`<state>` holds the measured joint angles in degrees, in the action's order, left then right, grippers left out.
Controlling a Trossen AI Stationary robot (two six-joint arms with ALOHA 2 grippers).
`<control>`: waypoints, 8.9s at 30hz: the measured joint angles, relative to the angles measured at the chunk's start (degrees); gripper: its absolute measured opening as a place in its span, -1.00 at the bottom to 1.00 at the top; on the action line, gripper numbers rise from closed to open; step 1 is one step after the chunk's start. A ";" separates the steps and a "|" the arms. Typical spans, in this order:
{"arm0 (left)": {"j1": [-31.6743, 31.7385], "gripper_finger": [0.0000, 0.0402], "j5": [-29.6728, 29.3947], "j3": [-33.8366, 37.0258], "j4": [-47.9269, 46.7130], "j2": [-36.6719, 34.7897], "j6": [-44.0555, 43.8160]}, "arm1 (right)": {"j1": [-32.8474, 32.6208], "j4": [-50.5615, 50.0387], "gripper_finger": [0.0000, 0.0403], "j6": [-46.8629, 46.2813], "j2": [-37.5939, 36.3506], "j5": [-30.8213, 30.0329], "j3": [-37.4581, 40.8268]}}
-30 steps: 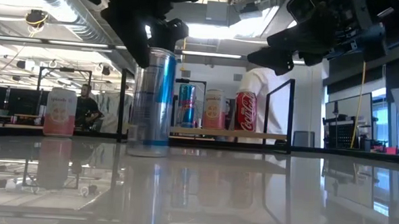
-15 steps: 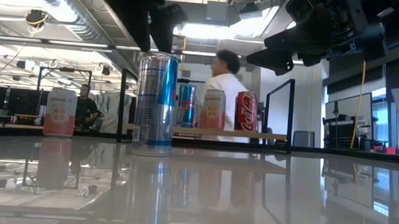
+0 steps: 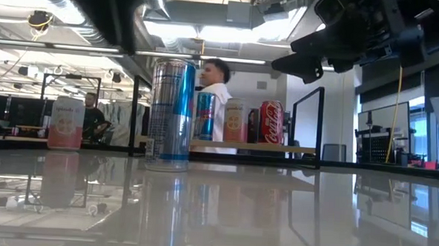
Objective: Place canned beverage on shelf
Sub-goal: Move the blue soda can to the center of the table, then put the red soda can align with the other red soda can on the shelf
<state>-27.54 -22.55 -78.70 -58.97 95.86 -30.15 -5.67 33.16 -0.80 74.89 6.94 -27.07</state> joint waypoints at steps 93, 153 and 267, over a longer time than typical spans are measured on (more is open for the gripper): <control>-7.68 0.33 -27.57 38.80 68.55 0.26 -16.81 | -10.03 -3.14 0.49 -6.60 33.16 -28.89 -26.10; -0.10 0.75 -5.74 38.71 72.41 -18.13 6.61 | -9.73 -26.97 0.49 -6.62 24.51 -24.98 -26.29; 5.00 0.62 -12.15 28.81 63.86 -24.20 20.99 | -26.08 -43.20 0.49 -12.26 11.57 -48.13 -25.77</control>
<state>-22.54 -34.69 -49.89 4.89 71.66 -9.16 -31.75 -10.04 -13.06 86.46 -41.19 -52.84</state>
